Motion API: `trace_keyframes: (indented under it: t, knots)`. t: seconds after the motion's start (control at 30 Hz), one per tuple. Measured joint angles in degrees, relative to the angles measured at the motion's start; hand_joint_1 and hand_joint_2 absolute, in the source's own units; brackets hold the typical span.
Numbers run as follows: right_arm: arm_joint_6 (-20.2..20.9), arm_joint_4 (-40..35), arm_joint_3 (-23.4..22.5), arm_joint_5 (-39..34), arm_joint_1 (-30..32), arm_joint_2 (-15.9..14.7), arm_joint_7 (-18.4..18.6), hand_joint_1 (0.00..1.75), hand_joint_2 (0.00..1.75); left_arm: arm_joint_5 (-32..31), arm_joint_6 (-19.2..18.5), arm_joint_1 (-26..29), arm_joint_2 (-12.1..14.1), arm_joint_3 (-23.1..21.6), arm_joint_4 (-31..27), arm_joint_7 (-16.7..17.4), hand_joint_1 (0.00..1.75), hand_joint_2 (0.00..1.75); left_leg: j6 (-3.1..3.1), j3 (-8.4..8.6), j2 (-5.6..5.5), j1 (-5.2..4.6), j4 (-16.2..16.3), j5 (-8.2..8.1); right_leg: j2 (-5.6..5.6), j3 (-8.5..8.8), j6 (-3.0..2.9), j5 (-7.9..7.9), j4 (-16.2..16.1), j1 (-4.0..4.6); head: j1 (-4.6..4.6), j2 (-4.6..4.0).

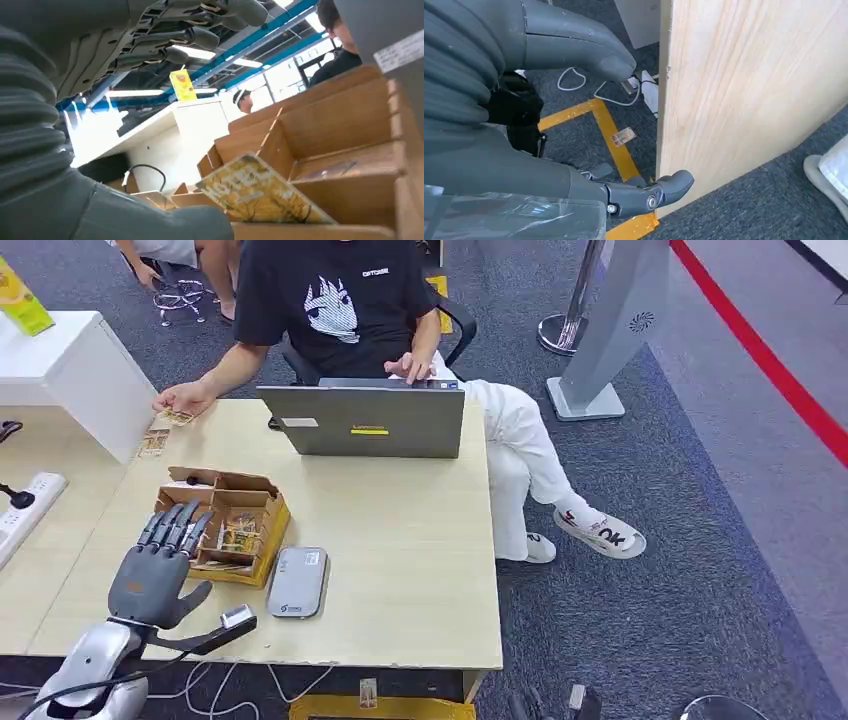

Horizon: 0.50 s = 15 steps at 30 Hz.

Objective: Pass the card to the sensor for recognition and then transmit it.

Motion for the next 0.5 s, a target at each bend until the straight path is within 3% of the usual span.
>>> trace_keyframes:
  t: [0.33, 0.5]
  knots:
    - [0.0, 0.0, 0.0, 1.1, -0.3, 0.2, 0.5, 0.00, 1.75, -2.6, 2.6, -5.6, -2.3, -0.1, 11.6, 0.3, 0.00, 1.75, -0.02, 0.00, 0.00, 0.00, 0.0, 0.03, 0.01, -0.01, -0.01, 0.05, 0.0, 0.00, 0.02, 0.00]
    - [0.1, 0.0, 0.0, 1.6, -0.3, 0.3, 0.5, 0.00, 1.75, -2.4, 2.5, -6.8, -3.3, -0.7, 14.8, 0.3, 0.00, 1.75, -0.02, 0.00, 0.01, 0.00, 0.0, 0.03, 0.02, -0.01, -0.02, 0.05, 0.0, 0.00, 0.02, 0.00]
